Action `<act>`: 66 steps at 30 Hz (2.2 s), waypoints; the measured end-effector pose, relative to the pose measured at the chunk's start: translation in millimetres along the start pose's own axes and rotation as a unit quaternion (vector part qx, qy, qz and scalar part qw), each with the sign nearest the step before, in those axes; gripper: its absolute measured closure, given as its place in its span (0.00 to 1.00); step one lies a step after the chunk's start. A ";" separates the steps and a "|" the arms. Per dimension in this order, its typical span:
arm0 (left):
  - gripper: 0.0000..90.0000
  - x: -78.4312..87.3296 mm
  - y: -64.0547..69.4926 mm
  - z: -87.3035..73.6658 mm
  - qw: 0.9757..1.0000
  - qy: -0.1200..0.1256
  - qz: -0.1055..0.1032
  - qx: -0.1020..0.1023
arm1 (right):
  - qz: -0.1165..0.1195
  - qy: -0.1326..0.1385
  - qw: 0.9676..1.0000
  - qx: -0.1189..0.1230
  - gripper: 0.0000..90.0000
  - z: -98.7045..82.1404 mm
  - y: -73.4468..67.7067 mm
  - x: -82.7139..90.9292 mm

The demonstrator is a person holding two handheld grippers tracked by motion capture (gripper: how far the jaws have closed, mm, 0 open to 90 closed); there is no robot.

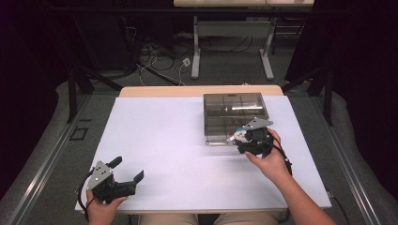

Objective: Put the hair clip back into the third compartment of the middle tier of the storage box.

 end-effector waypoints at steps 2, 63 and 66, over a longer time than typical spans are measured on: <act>0.02 -0.1 0.0 0.0 1.000 0.000 0.000 0.000 | -0.003 0.001 1.000 0.001 0.36 1.1 3.0 -0.4; 0.02 -0.2 0.2 -0.4 1.000 -0.004 -0.001 -0.001 | -0.015 -0.044 0.998 -0.034 0.28 -27.1 56.3 -33.2; 0.02 -0.2 0.2 -0.4 1.000 -0.005 -0.001 -0.004 | -0.018 -0.043 0.998 -0.036 0.27 -26.8 56.5 -32.3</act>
Point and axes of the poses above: each handheld gripper's, and its own axes: x roughly backward along the jaws, z roughly out of its top, y roughly to its right, the point moved 5 cm from there along -x, roughly forward along the jaws, and after that the axes turned 11 degrees about x, right-handed, at the moved point
